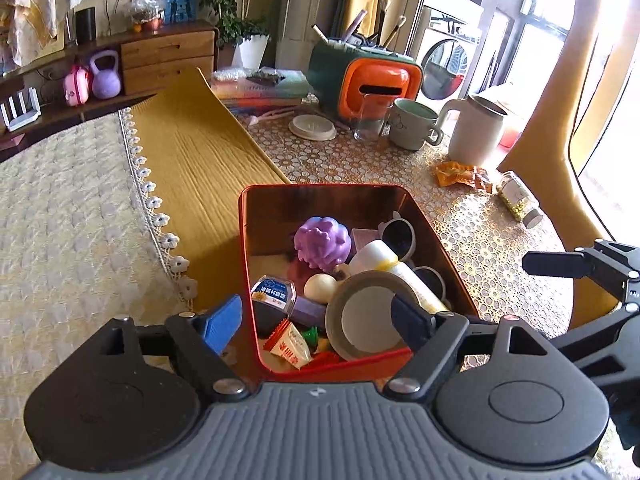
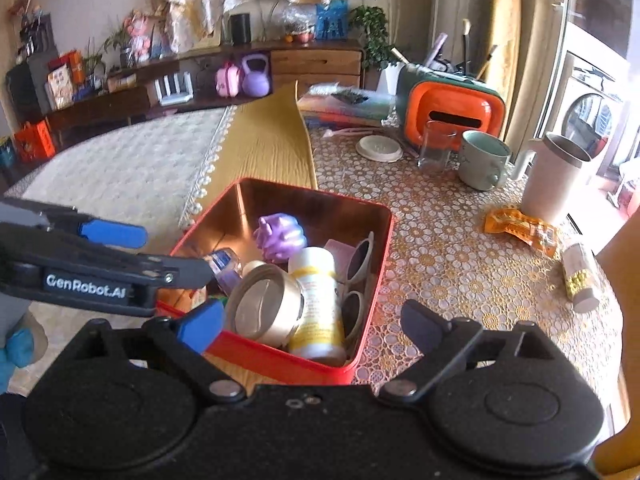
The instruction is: Organize rigid objects
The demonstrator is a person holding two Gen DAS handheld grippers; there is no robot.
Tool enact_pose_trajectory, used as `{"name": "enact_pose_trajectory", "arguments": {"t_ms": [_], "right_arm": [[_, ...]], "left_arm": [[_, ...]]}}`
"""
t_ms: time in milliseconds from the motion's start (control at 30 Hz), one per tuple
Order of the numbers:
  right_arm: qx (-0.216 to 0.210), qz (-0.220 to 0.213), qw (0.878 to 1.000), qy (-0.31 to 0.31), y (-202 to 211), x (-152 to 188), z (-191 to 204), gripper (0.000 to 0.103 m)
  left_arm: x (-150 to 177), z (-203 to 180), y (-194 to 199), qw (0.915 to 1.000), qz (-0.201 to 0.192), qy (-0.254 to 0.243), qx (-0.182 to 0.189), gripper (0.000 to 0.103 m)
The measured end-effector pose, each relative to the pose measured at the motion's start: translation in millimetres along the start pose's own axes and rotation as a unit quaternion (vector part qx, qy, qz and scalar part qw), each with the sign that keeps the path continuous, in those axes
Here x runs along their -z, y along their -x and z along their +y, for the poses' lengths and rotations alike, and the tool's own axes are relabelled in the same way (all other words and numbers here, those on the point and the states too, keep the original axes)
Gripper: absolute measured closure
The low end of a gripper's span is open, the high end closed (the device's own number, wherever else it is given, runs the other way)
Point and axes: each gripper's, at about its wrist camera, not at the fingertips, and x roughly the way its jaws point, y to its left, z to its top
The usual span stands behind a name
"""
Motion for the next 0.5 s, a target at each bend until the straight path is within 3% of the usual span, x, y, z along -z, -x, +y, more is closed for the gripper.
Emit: {"name": "enact_pose_trajectory", "arguments": {"t_ms": [300, 433, 500], "right_arm": [[-0.027, -0.047, 0.997, -0.053, 39, 8, -8, 0.0], [-0.036, -0.065, 0.994, -0.078, 52, 14, -9, 0.0], [-0.037, -0.073, 0.994, -0.077, 58, 17, -7, 0.0]], "left_arm": [[12, -1, 38, 0.9997, -0.024, -0.009, -0.003, 0.015], [19, -5, 51, 0.9992, -0.031, -0.02, -0.013, 0.0], [24, -4, 58, 0.9992, -0.035, -0.019, -0.007, 0.0]]}}
